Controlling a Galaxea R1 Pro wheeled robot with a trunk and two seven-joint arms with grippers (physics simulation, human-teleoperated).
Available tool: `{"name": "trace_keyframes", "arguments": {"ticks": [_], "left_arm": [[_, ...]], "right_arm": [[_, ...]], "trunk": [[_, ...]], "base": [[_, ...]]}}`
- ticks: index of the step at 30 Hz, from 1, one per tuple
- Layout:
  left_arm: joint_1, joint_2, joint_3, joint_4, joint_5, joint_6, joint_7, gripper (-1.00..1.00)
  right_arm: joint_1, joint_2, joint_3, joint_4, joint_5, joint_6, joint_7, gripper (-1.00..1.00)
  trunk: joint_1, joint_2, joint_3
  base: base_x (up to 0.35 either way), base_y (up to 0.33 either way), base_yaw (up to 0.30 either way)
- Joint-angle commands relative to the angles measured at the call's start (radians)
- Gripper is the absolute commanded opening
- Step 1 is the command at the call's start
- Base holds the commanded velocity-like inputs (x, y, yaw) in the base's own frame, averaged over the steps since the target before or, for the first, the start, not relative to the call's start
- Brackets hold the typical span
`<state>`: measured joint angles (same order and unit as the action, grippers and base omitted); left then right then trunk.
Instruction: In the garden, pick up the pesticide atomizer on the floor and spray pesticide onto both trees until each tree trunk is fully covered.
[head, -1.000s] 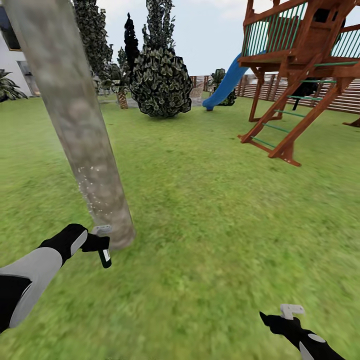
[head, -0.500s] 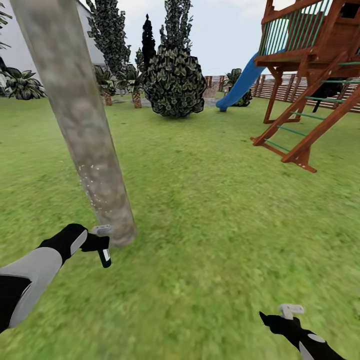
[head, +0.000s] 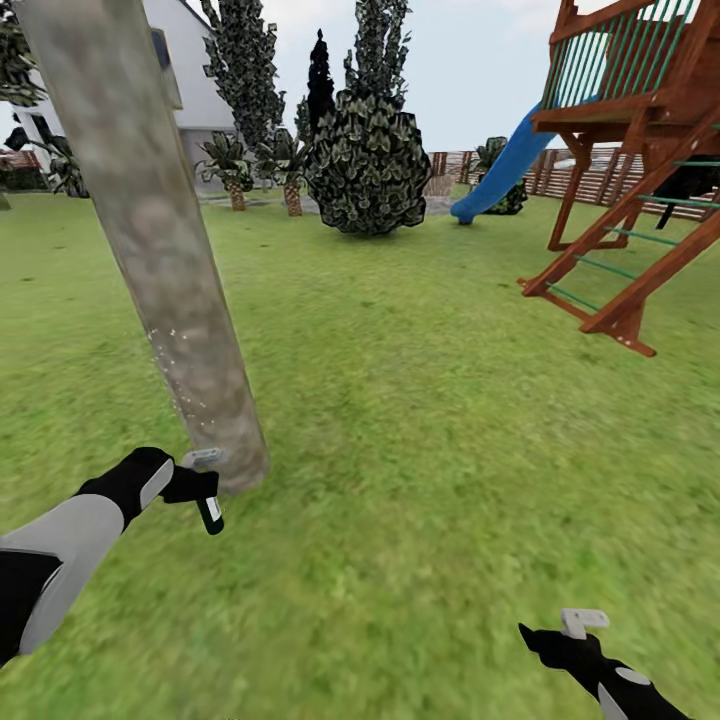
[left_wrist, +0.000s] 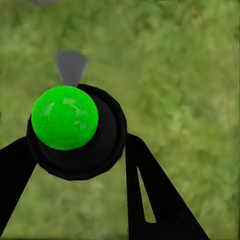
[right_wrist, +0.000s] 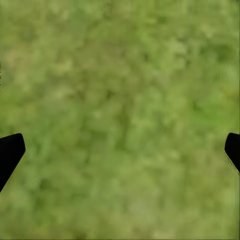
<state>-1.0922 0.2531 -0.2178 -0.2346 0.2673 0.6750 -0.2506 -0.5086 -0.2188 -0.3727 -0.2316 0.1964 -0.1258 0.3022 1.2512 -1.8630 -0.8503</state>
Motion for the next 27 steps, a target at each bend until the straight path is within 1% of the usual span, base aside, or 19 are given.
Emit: {"name": "trace_keyframes", "arguments": {"ticks": [1,11,13,15,16,17,19,22,27], "left_arm": [[0.0,0.0,0.0,0.0,0.0,0.0,0.001,-1.0],[0.0,0.001,0.001,0.003,0.0,0.0,0.002,-1.0],[0.0,0.002,0.002,0.005,0.0,-0.003,0.036,-1.0],[0.0,0.001,0.002,0.003,0.002,-0.004,0.095,-1.0],[0.0,0.001,0.002,0.001,0.014,-0.004,0.111,-1.0],[0.001,0.0,0.002,0.001,0.038,-0.007,0.118,-1.0],[0.002,0.0,0.002,0.005,0.064,-0.02,0.122,-1.0],[0.013,0.0,0.002,0.001,0.073,-0.027,0.123,-1.0],[0.015,0.001,0.002,0.001,0.074,-0.027,0.123,-1.0]], "right_arm": [[0.0,0.0,0.0,0.0,0.0,0.0,0.0,1.0],[0.0,0.0,0.0,0.0,0.0,0.0,0.0,1.0],[0.0,0.0,0.0,0.0,0.0,0.0,0.0,1.0],[0.0,0.0,0.0,0.0,0.0,0.0,0.0,1.0],[0.0,0.0,0.0,0.0,0.0,0.0,0.0,1.0],[0.0,0.0,0.0,0.0,0.0,0.0,0.0,1.0],[0.001,0.0,0.0,-0.001,0.001,0.0,0.0,1.0],[0.0,-0.001,0.0,0.0,0.001,0.001,0.0,1.0],[0.0,-0.001,0.0,-0.001,0.0,0.0,0.001,1.0]], "trunk": [[0.0,0.0,0.0],[0.0,0.0,0.0],[0.0,0.0,0.0],[0.0,0.0,0.0],[0.0,0.0,0.0],[0.0,0.0,0.0],[0.0,0.0,0.0],[0.0,0.0,0.0],[0.0,0.0,0.0]], "base": [[0.088,-0.274,0.277],[0.116,-0.27,0.276],[0.166,-0.251,0.136],[0.171,-0.245,0.033],[0.188,-0.234,0.01],[0.206,-0.221,0.004],[0.214,-0.215,0.002],[0.194,-0.219,0.0],[0.027,-0.238,0.0]]}}
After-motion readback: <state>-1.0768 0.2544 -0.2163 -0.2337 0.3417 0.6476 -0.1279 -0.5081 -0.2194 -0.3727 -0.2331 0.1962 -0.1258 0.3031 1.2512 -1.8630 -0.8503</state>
